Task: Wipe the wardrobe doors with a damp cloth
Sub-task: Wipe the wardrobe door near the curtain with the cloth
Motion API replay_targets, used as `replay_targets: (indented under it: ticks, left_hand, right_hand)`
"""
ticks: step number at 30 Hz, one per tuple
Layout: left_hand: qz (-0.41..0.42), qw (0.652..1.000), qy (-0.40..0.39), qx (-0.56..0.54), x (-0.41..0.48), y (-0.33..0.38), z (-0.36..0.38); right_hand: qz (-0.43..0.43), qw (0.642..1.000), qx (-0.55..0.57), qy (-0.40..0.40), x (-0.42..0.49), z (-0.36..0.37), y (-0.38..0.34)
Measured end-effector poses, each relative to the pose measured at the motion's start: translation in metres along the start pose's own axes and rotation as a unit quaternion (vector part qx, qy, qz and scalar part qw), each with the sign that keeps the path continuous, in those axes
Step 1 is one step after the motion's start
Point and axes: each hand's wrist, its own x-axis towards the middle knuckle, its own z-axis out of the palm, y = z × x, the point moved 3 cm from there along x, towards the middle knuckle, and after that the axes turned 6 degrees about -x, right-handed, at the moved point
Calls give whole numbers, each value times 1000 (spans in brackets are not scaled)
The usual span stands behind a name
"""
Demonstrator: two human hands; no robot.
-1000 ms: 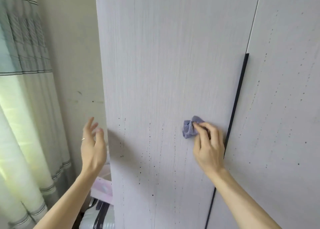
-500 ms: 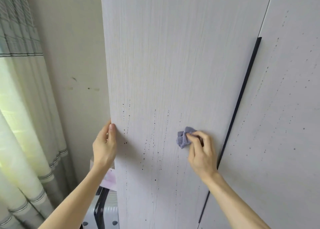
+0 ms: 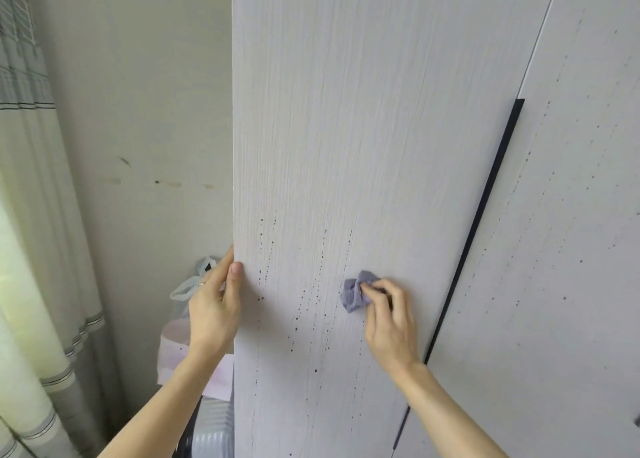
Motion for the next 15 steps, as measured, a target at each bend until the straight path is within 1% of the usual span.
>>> replay_targets:
  ticks: [1, 3, 7, 9, 10, 12, 14, 15]
  left_hand:
    - [9, 1000, -9, 3, 1, 0, -1]
    - [19, 999, -28, 8, 3, 1, 1]
    - [32, 998, -44, 5, 1, 0, 1]
    - [49, 998, -41, 6, 3, -7, -1]
    - [54, 998, -37, 9, 3, -11, 0]
    - [70, 997, -27, 26, 5, -16, 1]
    - [116, 992, -27, 51, 7, -16, 0]
    - [145, 986, -31, 81, 8, -14, -1]
  right_hand:
    - [1, 1000, 6, -10, 1, -1, -1]
    - [11, 1000, 20, 9, 39, -10, -5]
    - [37, 993, 22, 106, 151, -41, -17]
    - [29, 989, 19, 144, 171, -41, -23]
    - [20, 988, 21, 153, 164, -35, -24]
    - [8, 991, 31, 132, 119, -16, -27]
    - [-11, 998, 23, 57, 57, 5, -29]
    - [-27, 999, 15, 15, 31, 10, -32]
